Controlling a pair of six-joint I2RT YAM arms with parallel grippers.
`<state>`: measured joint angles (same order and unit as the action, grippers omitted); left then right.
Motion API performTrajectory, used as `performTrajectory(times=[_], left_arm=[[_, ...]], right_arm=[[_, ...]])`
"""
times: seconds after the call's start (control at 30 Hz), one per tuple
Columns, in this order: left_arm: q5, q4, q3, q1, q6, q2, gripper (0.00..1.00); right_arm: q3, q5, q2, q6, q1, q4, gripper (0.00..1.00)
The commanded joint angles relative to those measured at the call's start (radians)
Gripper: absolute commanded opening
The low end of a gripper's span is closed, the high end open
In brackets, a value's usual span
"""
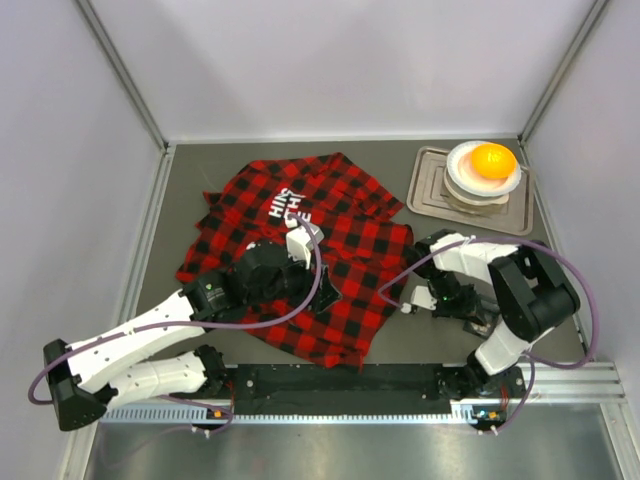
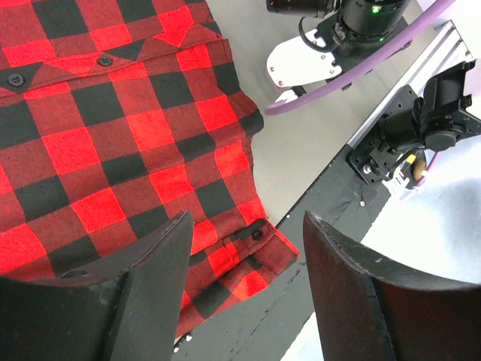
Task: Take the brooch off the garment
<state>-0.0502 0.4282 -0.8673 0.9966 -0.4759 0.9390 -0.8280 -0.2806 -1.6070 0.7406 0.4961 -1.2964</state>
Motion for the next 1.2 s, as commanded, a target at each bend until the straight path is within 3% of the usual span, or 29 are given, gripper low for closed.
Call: performTrajectory(times=[0.0, 0.67, 0.9, 1.17], left_arm=[[0.019, -0.017, 0.001, 0.002, 0.011, -0.026, 0.65], [0.013, -0.014, 0.002, 0.004, 0.01, -0.035, 0.65], [0.009, -0.017, 0.002, 0.005, 0.01, -0.035, 0.65], [0.001, -0.02, 0.002, 0.005, 0.006, -0.029, 0.65]], right_arm=[[-0.042, -0.023, -0.044, 0.006, 0.019, 0.014, 0.0], [-0.007, -0.049, -0.041, 0.0, 0.021, 0.028, 0.02], [-0.016, -0.08, -0.041, -0.013, 0.021, 0.031, 0.22], [-0.037, -0.121, -0.027, -0.041, 0.025, 0.043, 0.33]])
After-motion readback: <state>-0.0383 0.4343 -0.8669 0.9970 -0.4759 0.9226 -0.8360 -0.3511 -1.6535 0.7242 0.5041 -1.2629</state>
